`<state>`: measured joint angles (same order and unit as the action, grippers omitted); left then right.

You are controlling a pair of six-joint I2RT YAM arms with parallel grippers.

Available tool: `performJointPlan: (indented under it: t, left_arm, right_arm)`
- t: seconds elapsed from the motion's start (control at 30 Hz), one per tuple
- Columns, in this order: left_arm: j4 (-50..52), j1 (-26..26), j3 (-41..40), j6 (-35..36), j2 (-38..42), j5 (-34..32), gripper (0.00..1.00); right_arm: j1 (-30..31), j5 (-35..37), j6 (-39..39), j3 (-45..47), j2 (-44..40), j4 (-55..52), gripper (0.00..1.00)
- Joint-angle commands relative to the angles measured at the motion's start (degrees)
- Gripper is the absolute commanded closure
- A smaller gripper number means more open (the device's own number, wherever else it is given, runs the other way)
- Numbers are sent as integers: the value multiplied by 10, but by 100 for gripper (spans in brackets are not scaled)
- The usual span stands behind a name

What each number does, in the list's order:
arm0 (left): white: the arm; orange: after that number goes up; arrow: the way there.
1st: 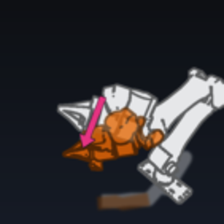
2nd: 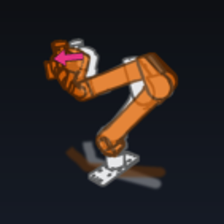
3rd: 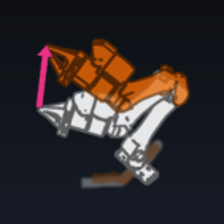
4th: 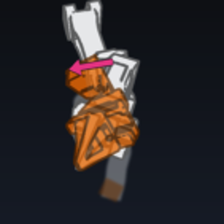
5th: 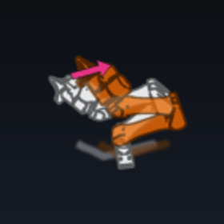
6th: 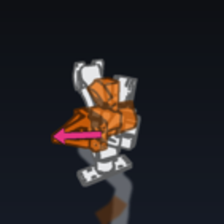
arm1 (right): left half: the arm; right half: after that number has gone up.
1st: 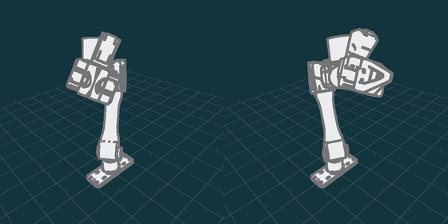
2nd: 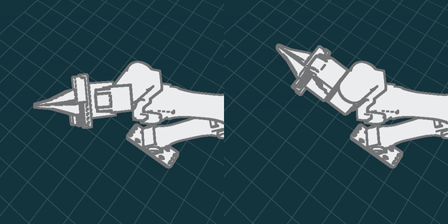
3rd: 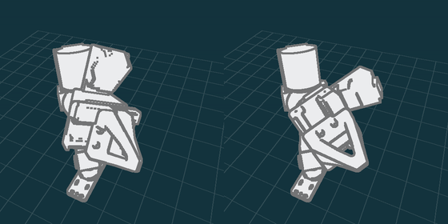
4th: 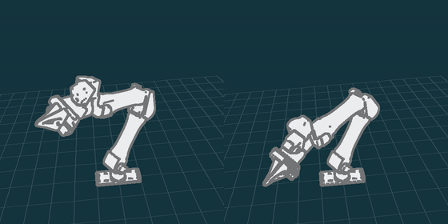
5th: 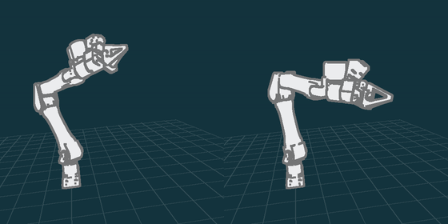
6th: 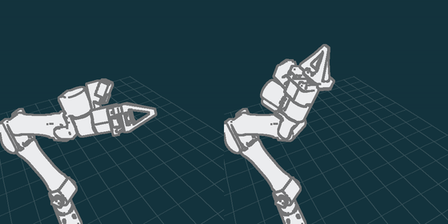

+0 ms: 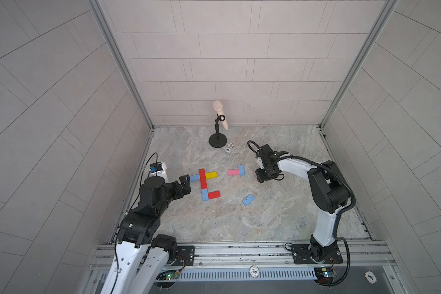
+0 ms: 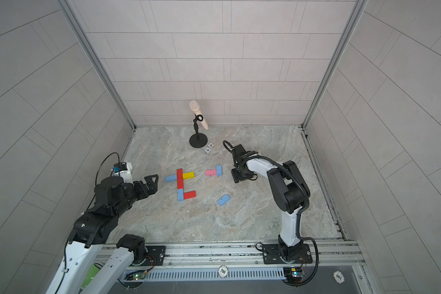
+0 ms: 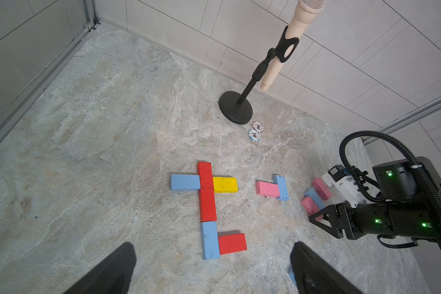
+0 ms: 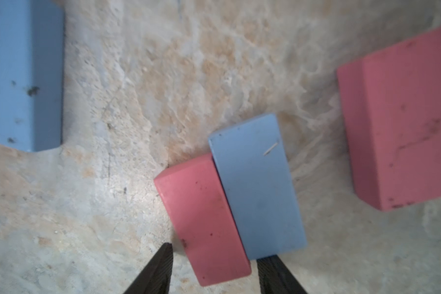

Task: Assemble the letter t with building blocks
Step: Pick up the building block from the center of the board.

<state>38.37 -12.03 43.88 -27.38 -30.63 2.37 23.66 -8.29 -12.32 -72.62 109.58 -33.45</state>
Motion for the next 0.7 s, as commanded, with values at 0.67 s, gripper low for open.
performJointPlan:
  t: [0.67]
  left_arm:
    - [8, -1, -6, 2, -2, -11, 0]
  right_arm:
    - [1, 11, 8, -60, 49, -47, 64]
